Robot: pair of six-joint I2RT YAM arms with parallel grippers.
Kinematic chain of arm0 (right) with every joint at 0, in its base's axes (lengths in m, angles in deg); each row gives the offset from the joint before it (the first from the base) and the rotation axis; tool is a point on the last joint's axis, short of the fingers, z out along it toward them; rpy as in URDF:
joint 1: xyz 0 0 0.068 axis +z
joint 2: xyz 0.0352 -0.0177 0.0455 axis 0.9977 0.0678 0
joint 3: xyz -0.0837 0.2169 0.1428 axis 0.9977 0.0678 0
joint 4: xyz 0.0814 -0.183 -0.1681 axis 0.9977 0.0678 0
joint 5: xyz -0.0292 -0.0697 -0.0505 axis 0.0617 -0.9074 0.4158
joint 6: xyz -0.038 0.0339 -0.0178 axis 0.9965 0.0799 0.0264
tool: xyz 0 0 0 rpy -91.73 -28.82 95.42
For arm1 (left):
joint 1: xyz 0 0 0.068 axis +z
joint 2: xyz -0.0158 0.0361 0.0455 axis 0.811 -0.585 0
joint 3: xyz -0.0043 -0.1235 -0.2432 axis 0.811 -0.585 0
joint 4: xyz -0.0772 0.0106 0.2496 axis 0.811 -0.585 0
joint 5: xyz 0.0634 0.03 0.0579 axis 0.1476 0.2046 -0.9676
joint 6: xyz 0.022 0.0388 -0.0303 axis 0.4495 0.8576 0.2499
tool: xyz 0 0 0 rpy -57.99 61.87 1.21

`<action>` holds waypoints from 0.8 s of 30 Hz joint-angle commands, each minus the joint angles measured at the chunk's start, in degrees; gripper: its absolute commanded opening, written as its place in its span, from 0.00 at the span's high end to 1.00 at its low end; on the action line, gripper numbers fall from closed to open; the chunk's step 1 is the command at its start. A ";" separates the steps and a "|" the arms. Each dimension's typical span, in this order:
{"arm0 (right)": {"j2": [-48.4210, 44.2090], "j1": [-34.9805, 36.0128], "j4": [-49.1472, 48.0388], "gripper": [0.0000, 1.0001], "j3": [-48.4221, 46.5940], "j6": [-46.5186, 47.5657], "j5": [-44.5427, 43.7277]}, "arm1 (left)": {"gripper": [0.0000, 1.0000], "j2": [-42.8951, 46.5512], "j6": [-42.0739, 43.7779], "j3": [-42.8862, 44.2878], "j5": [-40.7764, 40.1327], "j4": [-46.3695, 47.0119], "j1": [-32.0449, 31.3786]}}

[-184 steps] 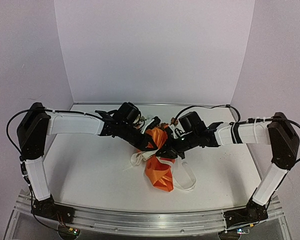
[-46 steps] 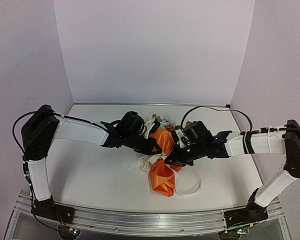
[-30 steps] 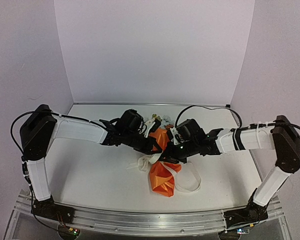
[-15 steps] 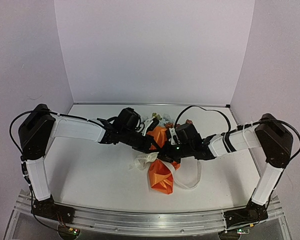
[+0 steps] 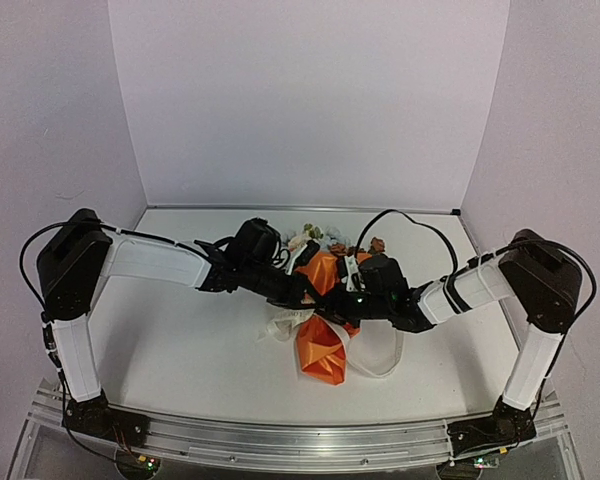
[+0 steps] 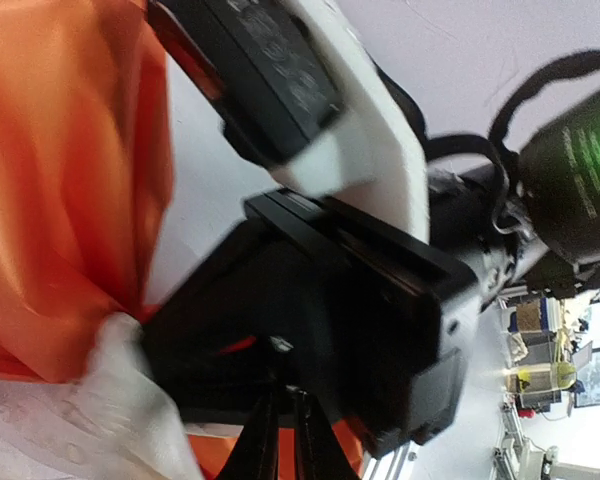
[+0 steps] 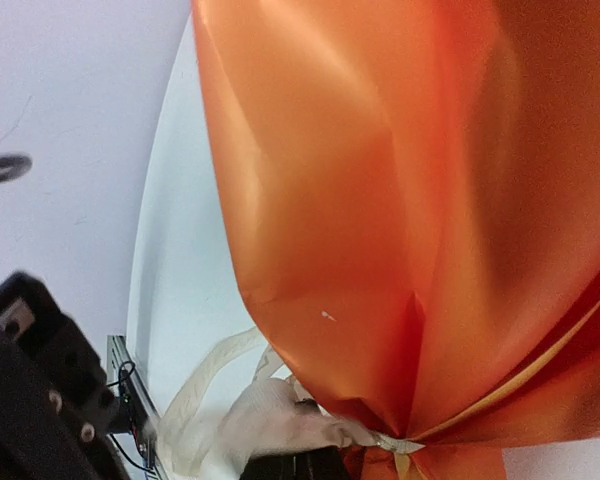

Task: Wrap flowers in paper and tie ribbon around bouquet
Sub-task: Cross the half-tied ribbon over the folded bouquet.

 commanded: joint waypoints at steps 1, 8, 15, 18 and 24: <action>0.77 -1.65 -6.69 1.00 1.24 -0.10 -1.80 | 0.85 1.12 -1.68 1.87 5.61 3.13 -1.85; 0.57 -2.43 -7.23 1.00 1.54 0.34 -0.08 | 0.74 2.38 -1.14 2.44 3.08 2.02 -1.83; 1.35 -2.50 -7.01 1.00 0.66 -0.36 0.76 | 0.66 8.38 0.77 4.95 -6.75 -2.55 -0.33; 1.56 -2.50 -6.61 1.00 0.28 -0.52 1.14 | 0.61 10.85 1.22 5.21 -11.61 -6.57 2.34; 1.58 -2.50 -5.49 1.00 -0.37 -0.04 1.49 | 0.67 6.28 7.63 9.88 -13.32 -16.41 7.60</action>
